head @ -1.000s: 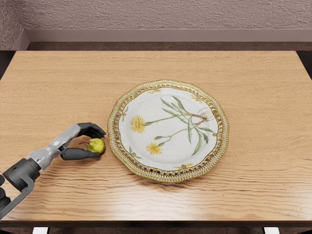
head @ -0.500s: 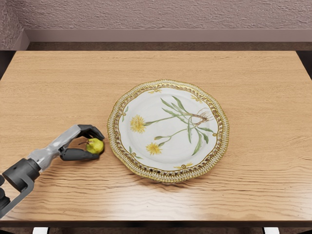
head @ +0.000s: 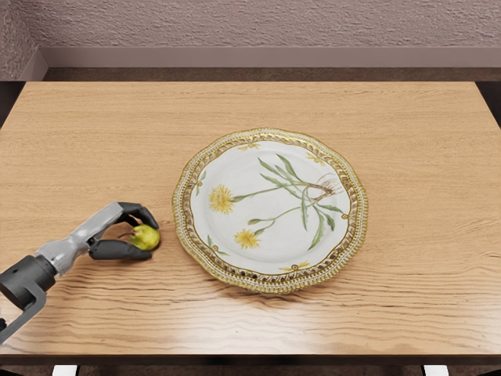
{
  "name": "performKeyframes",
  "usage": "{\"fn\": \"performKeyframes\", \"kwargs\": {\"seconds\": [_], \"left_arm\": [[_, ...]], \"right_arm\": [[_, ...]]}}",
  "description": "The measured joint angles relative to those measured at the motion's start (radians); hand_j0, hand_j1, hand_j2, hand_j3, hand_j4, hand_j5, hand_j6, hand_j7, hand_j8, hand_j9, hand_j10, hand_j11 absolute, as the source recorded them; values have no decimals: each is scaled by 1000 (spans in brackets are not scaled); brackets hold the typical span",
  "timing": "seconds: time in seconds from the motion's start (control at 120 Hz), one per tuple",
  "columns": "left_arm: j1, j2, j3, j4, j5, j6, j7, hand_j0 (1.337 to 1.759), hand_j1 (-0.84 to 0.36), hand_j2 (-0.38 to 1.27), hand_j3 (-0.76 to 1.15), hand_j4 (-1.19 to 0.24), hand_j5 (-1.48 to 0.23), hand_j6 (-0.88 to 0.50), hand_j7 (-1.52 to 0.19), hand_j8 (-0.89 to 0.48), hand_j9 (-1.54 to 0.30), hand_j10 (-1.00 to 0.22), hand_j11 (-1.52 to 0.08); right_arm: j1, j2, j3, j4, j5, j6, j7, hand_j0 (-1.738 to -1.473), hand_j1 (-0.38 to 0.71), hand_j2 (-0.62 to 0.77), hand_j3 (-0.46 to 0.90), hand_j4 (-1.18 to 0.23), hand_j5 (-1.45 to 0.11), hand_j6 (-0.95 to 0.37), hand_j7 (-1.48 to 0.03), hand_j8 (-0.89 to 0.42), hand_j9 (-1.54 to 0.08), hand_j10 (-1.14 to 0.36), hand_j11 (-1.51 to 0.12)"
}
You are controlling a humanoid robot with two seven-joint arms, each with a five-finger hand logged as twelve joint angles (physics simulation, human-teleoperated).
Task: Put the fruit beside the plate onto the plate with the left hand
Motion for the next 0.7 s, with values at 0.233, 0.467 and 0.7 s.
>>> {"fn": "performKeyframes", "kwargs": {"seconds": [0.233, 0.467, 0.7], "left_arm": [[-12, 1, 2, -4, 0, -8, 8, 1655, -290, 338, 0, -704, -849, -599, -855, -463, -877, -650, -889], [-35, 23, 2, -7, 1, -29, 12, 1654, -297, 341, 0, -687, -922, -572, -905, -448, -911, -643, -915], [-68, 80, 1, -38, 1, -52, 29, 1655, -297, 335, 0, -680, -953, -561, -921, -442, -928, -637, -930]], "right_arm": [[0, 0, 0, 0, 0, 0, 0, -1658, -310, -7, 0, -33, -43, -33, -43, -33, -43, -33, -43], [0, 0, 0, 0, 0, 0, 0, -1658, -310, -7, 0, -33, -43, -33, -43, -33, -43, -33, -43], [1, 0, 1, 2, 0, 1, 1, -1658, -310, -7, 0, -33, -43, -33, -43, -33, -43, -33, -43]]}}
